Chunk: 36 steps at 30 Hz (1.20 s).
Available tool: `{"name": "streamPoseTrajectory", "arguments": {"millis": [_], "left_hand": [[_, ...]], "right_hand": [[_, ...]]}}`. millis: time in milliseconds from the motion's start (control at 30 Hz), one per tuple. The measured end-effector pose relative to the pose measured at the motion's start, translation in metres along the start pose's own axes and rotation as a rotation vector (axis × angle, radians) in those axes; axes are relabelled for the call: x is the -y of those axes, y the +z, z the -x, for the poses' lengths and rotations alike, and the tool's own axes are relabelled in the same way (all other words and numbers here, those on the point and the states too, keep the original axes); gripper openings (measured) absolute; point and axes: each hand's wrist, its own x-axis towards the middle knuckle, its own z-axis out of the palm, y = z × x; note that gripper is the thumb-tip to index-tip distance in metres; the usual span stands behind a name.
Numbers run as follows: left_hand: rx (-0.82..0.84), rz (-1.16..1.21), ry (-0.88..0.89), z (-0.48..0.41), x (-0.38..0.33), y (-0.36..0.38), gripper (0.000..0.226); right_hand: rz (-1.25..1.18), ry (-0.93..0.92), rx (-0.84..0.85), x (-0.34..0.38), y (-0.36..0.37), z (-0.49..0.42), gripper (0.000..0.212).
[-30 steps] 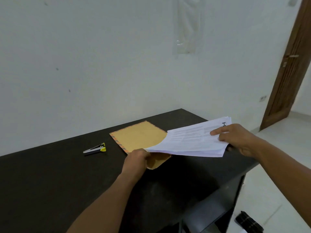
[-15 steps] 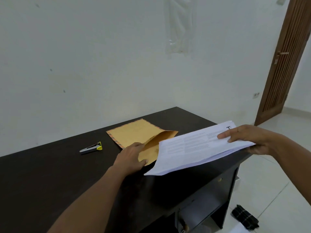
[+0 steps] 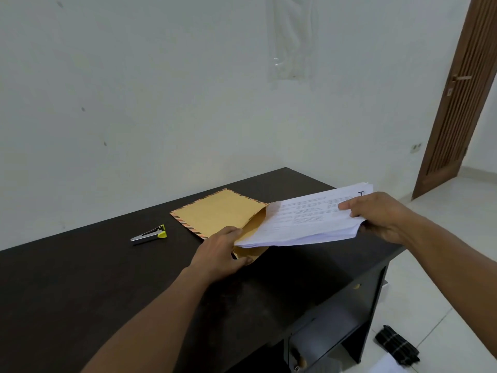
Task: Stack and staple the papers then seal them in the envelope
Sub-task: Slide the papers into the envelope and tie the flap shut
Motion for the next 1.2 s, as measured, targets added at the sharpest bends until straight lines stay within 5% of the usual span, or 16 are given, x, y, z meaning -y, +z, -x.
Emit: {"name": "streamPoseTrajectory", "arguments": {"millis": [267, 433, 533, 633, 967, 1200], "left_hand": [[-0.082, 0.027, 0.065, -0.002, -0.014, 0.001, 0.073], [-0.098, 0.029, 0.084, 0.002, -0.012, 0.001, 0.067], [-0.103, 0.051, 0.071, 0.002, -0.002, -0.002, 0.068], [-0.108, 0.063, 0.078, 0.003, 0.001, -0.003, 0.067], [-0.105, 0.023, 0.113, 0.014, -0.002, -0.009, 0.077], [-0.089, 0.021, 0.106, 0.019, 0.003, -0.013, 0.086]], "right_hand": [[0.019, -0.101, -0.058, -0.037, 0.06, -0.005, 0.029], [0.052, 0.014, 0.159, -0.039, 0.094, 0.0, 0.03], [0.278, 0.043, 0.272, -0.024, 0.086, 0.014, 0.026], [0.412, -0.025, 0.176, -0.024, 0.085, 0.018, 0.015], [0.131, 0.014, 0.013, -0.029, 0.152, -0.003, 0.014], [0.199, 0.06, 0.201, -0.033, 0.192, -0.031, 0.026]]}}
